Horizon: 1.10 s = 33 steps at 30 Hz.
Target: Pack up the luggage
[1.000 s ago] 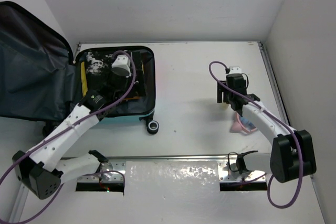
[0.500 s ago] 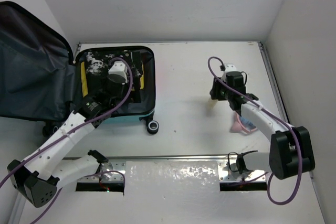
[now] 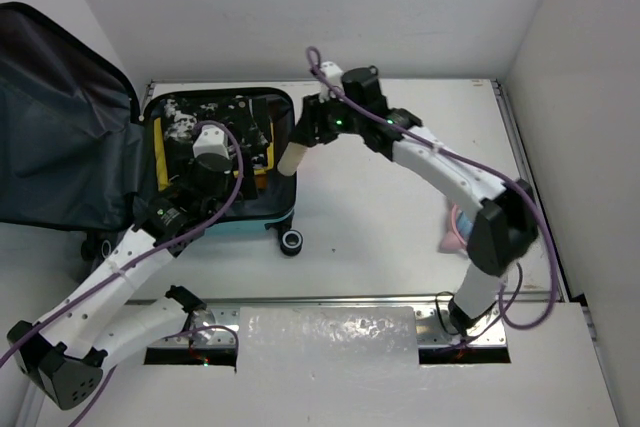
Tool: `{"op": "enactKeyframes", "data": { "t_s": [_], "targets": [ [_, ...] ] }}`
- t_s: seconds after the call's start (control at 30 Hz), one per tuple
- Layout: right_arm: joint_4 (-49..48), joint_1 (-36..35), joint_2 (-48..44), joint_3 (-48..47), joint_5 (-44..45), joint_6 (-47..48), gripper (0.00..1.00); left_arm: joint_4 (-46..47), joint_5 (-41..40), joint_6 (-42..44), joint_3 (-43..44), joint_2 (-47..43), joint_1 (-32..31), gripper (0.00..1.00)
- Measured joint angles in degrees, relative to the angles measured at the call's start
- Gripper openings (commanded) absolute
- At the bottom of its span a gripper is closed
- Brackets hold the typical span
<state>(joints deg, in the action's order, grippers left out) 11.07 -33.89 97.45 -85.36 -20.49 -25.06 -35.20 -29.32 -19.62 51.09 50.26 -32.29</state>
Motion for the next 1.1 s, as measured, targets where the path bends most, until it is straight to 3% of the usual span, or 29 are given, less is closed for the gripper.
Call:
{"op": "enactKeyframes", "data": {
  "t_s": [0.33,0.37,0.43,0.47,0.67,0.93,1.0,1.1],
  "targets": [
    [21.46,-4.24,28.02,-27.67,2.27,4.76,0.03,0.74,0.70,1.16,-2.67,-1.36,0.13,1.00],
    [21.81,-4.17,30.38,-30.77,2.45,4.90,0.20,0.74,0.98,1.29,-2.73,-1.40,0.13,1.00],
    [26.84,-4.02,37.18,-41.40,3.13,6.21,0.69,0.90,1.77,1.53,-2.86,-1.40,0.13,1.00],
    [26.62,-3.96,39.50,-44.70,3.72,6.40,0.86,1.14,2.34,1.64,-2.95,-1.40,0.13,1.00],
    [22.71,-2.95,40.52,-45.27,7.37,7.98,0.99,2.40,6.80,2.71,-3.98,-1.16,0.13,1.00],
    [17.88,-0.39,37.35,-45.99,18.80,10.78,0.98,3.21,9.09,3.23,-4.31,-0.24,0.13,1.00],
    [17.14,0.17,34.62,-45.07,21.00,11.17,0.91,3.23,8.81,3.13,-4.31,-0.24,0.13,1.00],
    [15.63,1.09,26.38,-38.23,23.56,12.20,0.30,3.23,7.65,2.14,-4.17,0.74,0.13,1.00]
  ]
}}
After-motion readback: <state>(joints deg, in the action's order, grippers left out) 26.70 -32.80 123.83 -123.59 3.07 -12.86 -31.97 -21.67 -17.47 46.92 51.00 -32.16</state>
